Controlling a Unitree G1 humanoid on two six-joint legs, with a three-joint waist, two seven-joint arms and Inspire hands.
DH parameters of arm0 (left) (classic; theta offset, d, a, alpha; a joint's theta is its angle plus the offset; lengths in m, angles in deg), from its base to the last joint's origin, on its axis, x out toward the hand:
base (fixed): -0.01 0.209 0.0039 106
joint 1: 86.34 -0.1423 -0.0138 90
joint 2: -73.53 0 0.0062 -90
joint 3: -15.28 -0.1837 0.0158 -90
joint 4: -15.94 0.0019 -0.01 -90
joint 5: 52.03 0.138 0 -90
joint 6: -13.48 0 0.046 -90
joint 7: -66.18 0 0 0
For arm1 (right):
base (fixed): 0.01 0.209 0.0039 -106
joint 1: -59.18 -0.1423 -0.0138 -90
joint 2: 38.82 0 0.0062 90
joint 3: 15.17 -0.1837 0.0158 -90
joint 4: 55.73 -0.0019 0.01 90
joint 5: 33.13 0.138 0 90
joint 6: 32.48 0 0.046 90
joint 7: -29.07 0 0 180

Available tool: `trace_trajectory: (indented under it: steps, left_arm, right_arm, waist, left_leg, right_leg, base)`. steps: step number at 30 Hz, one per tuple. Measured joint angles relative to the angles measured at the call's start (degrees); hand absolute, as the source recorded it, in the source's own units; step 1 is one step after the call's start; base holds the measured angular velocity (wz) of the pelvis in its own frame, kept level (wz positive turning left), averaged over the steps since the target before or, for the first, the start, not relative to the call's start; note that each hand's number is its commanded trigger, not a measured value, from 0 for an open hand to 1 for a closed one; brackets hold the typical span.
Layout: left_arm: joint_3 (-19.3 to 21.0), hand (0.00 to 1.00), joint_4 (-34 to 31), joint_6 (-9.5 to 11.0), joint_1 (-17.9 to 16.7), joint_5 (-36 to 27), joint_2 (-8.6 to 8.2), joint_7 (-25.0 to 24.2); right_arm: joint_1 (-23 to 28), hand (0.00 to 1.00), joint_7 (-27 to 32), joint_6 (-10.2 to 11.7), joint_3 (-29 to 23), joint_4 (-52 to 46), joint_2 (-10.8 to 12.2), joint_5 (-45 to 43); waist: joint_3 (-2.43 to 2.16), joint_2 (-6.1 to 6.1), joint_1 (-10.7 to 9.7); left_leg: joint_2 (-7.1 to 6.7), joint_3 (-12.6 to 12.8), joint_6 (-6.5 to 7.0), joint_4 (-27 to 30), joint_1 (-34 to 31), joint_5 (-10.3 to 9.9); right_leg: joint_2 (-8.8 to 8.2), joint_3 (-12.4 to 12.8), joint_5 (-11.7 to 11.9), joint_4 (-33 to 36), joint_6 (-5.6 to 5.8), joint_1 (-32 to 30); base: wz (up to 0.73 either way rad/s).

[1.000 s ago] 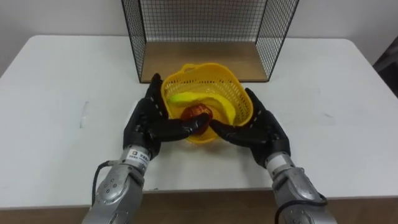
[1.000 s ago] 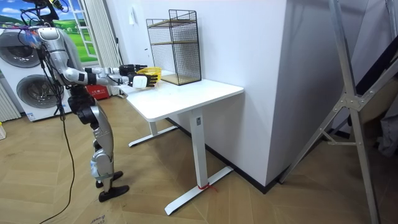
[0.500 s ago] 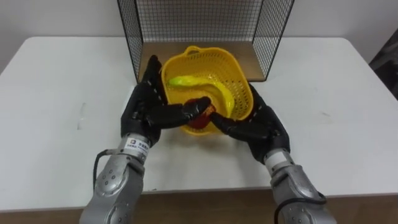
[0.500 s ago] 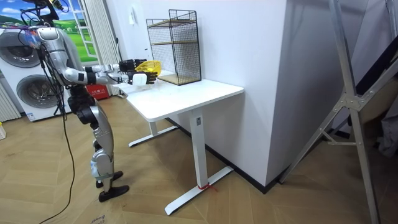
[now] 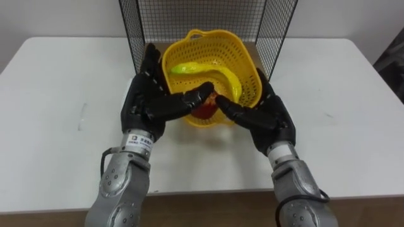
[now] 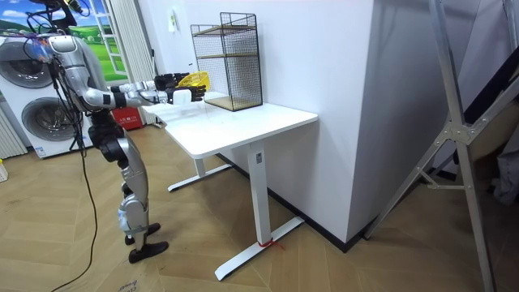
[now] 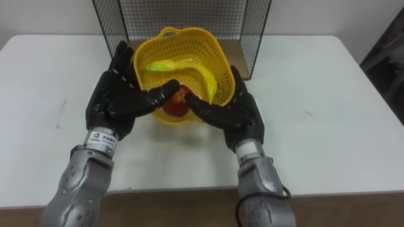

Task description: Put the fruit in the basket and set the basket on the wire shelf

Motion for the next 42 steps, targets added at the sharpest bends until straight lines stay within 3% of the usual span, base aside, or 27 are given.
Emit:
trace_trajectory:
  steps: [8, 11, 14, 19, 20, 21, 22, 23, 24, 26, 28, 30, 31, 34, 39, 42]
  left_arm:
    - [-0.07, 0.00, 0.01, 0.92, -0.01, -1.94, 0.00, -0.01]
    - [-0.07, 0.00, 0.12, 1.06, -0.01, -1.85, 0.02, -0.02]
    - [-0.10, 0.00, 0.16, 1.27, -0.06, -2.04, 0.07, -0.17]
    - [0.08, 0.00, 0.51, 1.44, -0.08, -2.18, 0.00, -0.11]
    - [0.08, 0.00, 0.59, 1.44, -0.11, -2.16, 0.08, -0.06]
    - [0.08, 0.00, 0.73, 1.44, -0.11, -2.25, 0.11, 0.05]
    - [0.07, 0.00, 0.75, 1.44, -0.14, -2.20, 0.12, 0.07]
    - [0.07, 0.00, 0.77, 1.47, -0.13, -2.28, 0.13, 0.08]
    - [0.07, 0.00, 0.80, 1.72, -0.27, -3.37, 0.18, 0.10]
    - [-0.02, 0.00, 0.72, 2.93, 0.05, -4.03, 0.03, 0.09]
    - [0.00, 0.00, 0.75, 3.51, -0.10, -4.11, 0.11, 0.03]
    - [0.20, 0.00, 0.67, 3.68, -0.04, -4.16, 0.13, -0.35]
    - [0.20, 0.00, 0.66, 3.89, -0.06, -4.17, 0.17, -0.46]
    - [0.15, 0.00, 0.71, 3.82, -0.09, -4.13, 0.43, -0.43]
    - [0.07, 0.00, 0.72, 3.87, -0.07, -4.78, 0.44, -0.25]
    - [-0.24, 0.00, 0.71, 3.85, -0.07, -4.72, 0.39, -0.24]
  right_arm:
    - [-0.06, 0.00, 0.02, 0.95, 0.17, -0.27, 0.34, -0.29]
    - [-0.06, 0.00, 0.01, 1.17, 0.26, -0.26, 0.35, -0.05]
    - [-0.07, 0.00, -0.06, 1.19, 0.25, -0.27, 0.23, 0.72]
    - [-0.06, 0.00, -0.34, 1.21, 0.59, -0.26, 0.24, 1.11]
    - [-0.03, 0.00, -0.34, 1.21, 0.73, -0.25, 0.24, 1.04]
    - [-0.03, 0.00, -0.34, 1.24, 0.86, -0.25, 0.17, 1.02]
    - [-0.03, 0.00, -0.34, 1.27, 0.92, -0.25, 0.15, 0.99]
    - [-0.05, 0.00, -0.34, 1.40, 0.99, -0.25, 0.18, 1.12]
    - [-0.04, 0.00, -0.32, 1.82, 1.37, -0.10, 0.16, 1.72]
    - [-0.78, 0.00, -0.34, 1.99, 1.38, -0.11, -0.20, 2.58]
    - [-1.01, 0.00, -0.87, 1.59, 1.44, 0.03, -0.29, 2.20]
    - [-1.07, 0.00, -0.95, 1.65, 1.43, -0.21, -0.31, 2.21]
    - [-1.09, 0.00, -1.00, 1.71, 1.44, -0.44, -0.30, 2.22]
    - [-1.22, 0.00, -1.00, 1.70, 1.49, -0.43, -0.37, 2.24]
    - [-1.23, 0.00, -0.90, 1.70, 2.09, -0.45, -1.09, 2.37]
    - [-1.23, 0.00, -0.14, 1.70, 2.14, -0.81, -1.16, 2.27]
  waist:
    - [0.13, -0.67, 0.14]
    - [0.38, -0.73, 0.04]
    - [0.59, -0.42, 0.23]
    - [0.56, -0.31, 0.40]
    - [0.56, -0.33, 0.32]
    - [0.55, -0.27, 0.08]
    - [0.55, -0.38, 0.11]
    - [0.62, -0.53, 0.33]
    - [0.79, -1.39, 1.17]
    - [0.50, -1.41, 1.48]
    - [-0.10, -1.65, 2.04]
    - [-1.09, -1.77, 1.81]
    - [-1.01, -2.22, 1.76]
    - [-0.43, -3.35, 1.66]
    - [0.09, -2.37, 1.75]
    - [0.02, -2.05, 1.81]
  left_leg:
    - [-0.02, 0.08, 0.01, 0.37, 0.18, 0.00]
    - [0.09, 0.06, -0.02, 1.42, -0.27, -0.06]
    - [1.20, 0.03, -0.34, 6.76, -2.95, -2.98]
    - [3.46, 0.39, -1.42, 20.28, -7.63, -9.35]
    - [3.62, 0.54, -1.68, 21.48, -7.96, -9.56]
    - [4.18, 1.22, -2.20, 24.33, -9.11, -9.25]
    - [4.77, 1.95, -3.76, 28.72, -11.02, -7.66]
    - [5.13, 1.91, -4.43, 31.54, -12.52, -6.05]
    - [4.46, 1.22, -4.68, 32.49, -14.96, -5.36]
    - [3.95, -0.63, -5.41, 23.82, -18.13, -4.31]
    - [4.03, -1.71, -5.28, 13.31, -19.27, 4.51]
    - [3.01, -1.64, -3.87, 11.30, -18.02, 7.67]
    - [2.63, -1.60, -3.19, 11.12, -17.59, 8.62]
    - [1.75, -1.38, -2.22, 11.70, -17.64, 7.79]
    - [0.78, -1.27, -1.60, 13.79, -18.88, 4.92]
    - [-0.24, -1.21, -1.20, 13.75, -19.17, 4.17]
  right_leg:
    - [-0.06, 0.13, -0.02, 0.01, 0.03, 0.33]
    - [-0.04, 0.09, -0.10, 0.29, 0.01, 0.31]
    - [0.54, 0.02, -1.89, 4.49, -0.40, -1.88]
    - [0.73, 0.12, -9.16, 16.81, -1.90, -6.85]
    - [0.75, 0.21, -9.73, 17.40, -2.05, -7.02]
    - [0.93, 0.19, -10.32, 17.89, -2.71, -6.97]
    - [0.91, 0.67, -10.48, 18.09, -2.82, -6.59]
    - [0.80, 1.29, -10.52, 18.07, -2.86, -5.93]
    - [0.00, 2.45, -10.59, 17.99, -2.81, -5.46]
    - [-0.49, 3.56, -10.73, 17.80, -2.51, -5.53]
    - [-1.64, 3.88, -11.48, 17.77, -1.51, -4.85]
    - [-2.19, 3.70, -11.61, 16.62, -0.30, -4.07]
    - [-2.15, 3.61, -11.47, 15.23, 0.02, -3.13]
    - [-2.85, 3.61, -10.96, 12.44, 0.92, -1.89]
    - [-4.07, 3.03, -11.56, 12.03, 2.14, -1.79]
    - [-5.29, 2.70, -12.06, 12.10, 2.92, -2.03]
  base:
    - [0.00]
    - [0.01]
    - [-0.02]
    - [-0.05]
    - [0.00]
    - [0.07]
    - [0.05]
    - [-0.11]
    - [-0.22]
    - [-0.30]
    - [-0.33]
    - [-0.06]
    - [0.00]
    - [0.00]
    - [0.03]
    - [0.05]
